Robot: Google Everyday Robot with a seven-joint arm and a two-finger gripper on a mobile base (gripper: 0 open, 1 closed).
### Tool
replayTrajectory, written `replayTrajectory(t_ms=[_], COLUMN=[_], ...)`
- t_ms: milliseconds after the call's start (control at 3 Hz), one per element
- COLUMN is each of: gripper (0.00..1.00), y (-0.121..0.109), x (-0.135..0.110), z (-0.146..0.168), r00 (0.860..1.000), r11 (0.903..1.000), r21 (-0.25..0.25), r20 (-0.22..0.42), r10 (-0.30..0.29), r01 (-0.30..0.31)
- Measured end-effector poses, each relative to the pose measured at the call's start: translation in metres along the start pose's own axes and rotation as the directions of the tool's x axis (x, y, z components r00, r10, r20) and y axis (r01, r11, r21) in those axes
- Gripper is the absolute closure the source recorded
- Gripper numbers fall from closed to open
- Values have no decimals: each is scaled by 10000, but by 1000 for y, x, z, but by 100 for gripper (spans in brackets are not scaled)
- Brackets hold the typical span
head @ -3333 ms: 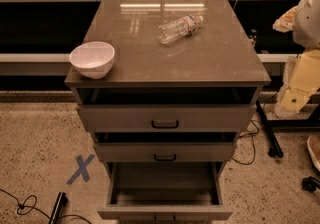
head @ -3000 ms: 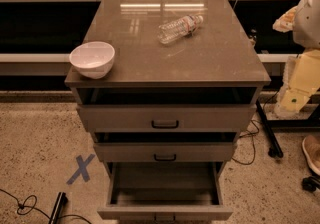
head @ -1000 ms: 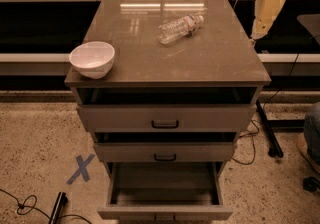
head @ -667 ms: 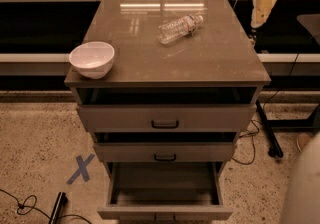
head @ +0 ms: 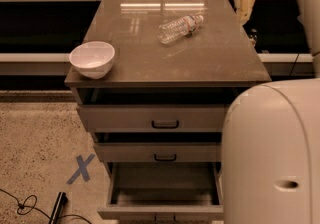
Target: Place water bottle into bottom drawer
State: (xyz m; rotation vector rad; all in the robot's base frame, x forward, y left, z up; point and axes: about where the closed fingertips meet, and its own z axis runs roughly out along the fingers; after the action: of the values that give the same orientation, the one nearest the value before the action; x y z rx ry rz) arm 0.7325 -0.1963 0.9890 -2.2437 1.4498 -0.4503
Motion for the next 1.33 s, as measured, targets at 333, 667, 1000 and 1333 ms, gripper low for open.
replayTrajectory(t_ms=[333,667,1000,1333], gripper=[0,0,0,17], y=[2,2,-6,-20], x=[0,0,-9,-27], z=[47,79,101,117], r00=[9987,9949,9873,9796], r11=[9966,9917,9851,9788], r21=[-651,-814,-669,-429], r20=[-108,-76,36,286], r10=[-507,-1001,-1586,-1991], r01=[499,992,1585,2002])
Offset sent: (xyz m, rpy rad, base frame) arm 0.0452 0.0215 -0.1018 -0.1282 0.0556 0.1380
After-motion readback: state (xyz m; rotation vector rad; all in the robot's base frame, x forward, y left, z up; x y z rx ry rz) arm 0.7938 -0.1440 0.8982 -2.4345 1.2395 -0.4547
